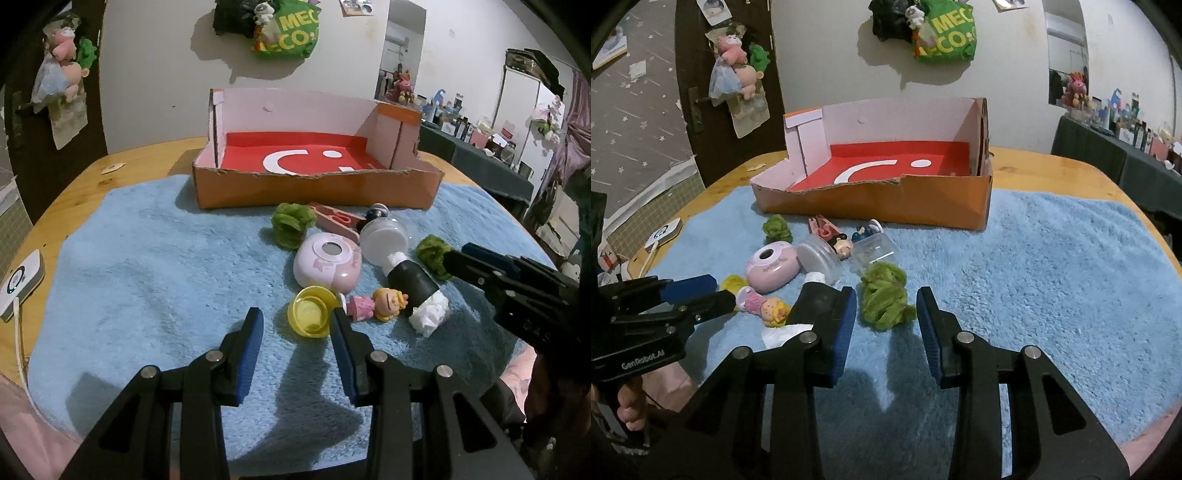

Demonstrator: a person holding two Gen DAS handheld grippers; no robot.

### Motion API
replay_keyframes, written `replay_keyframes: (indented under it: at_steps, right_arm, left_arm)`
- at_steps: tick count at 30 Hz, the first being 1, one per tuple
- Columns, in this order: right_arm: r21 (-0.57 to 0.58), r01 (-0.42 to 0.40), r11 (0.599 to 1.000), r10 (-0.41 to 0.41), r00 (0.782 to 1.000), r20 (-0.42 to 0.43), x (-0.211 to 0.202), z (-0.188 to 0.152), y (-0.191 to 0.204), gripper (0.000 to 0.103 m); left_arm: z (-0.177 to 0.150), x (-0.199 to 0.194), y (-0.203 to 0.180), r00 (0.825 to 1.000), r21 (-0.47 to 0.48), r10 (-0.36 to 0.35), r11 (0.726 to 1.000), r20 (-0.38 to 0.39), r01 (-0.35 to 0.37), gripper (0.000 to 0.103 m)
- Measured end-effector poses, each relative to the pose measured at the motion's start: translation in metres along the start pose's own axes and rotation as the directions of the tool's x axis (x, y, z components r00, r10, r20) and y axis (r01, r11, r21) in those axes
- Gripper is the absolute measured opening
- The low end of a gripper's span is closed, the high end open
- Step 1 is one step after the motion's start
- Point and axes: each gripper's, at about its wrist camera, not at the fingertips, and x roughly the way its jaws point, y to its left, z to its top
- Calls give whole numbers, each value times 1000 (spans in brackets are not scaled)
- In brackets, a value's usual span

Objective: Organize objects
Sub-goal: 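Close left gripper on yellow bottle cap while right gripper grasps green pom-pom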

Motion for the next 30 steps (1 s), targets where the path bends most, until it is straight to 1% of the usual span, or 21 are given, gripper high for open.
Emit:
replay_keyframes:
  at_steps: [4, 7, 10, 15, 22, 30]
  right_arm:
    - [2, -5, 1000, 5, 1000, -9, 4, 1, 0, 33]
    - [-4, -7, 1000, 7, 1000, -14, 8, 2, 2, 33]
    - [-13, 0, 1000, 0, 1000, -24, 12, 2, 4, 33]
    - [-14, 8, 1000, -8, 999, -38, 20, 3, 4, 33]
    - [-11, 19, 1000, -19, 998, -57, 27, 3, 2, 33]
    - [-42, 36, 998, -38, 997, -62, 28, 0, 3, 33]
  left_arm:
    - [1, 0, -1, 1000, 5, -18, 1000, 7, 18, 40]
    - [1, 3, 1, 999, -1, -37, 999, -1, 37, 39]
    - [1, 8, 3, 999, -2, -40, 999, -15, 40, 40]
    - [3, 12, -1, 1000, 26, -19, 999, -9, 19, 42]
    - [5, 16, 0, 1000, 30, -17, 999, -5, 17, 42]
    - [7, 19, -6, 1000, 59, 14, 998, 1, -14, 41]
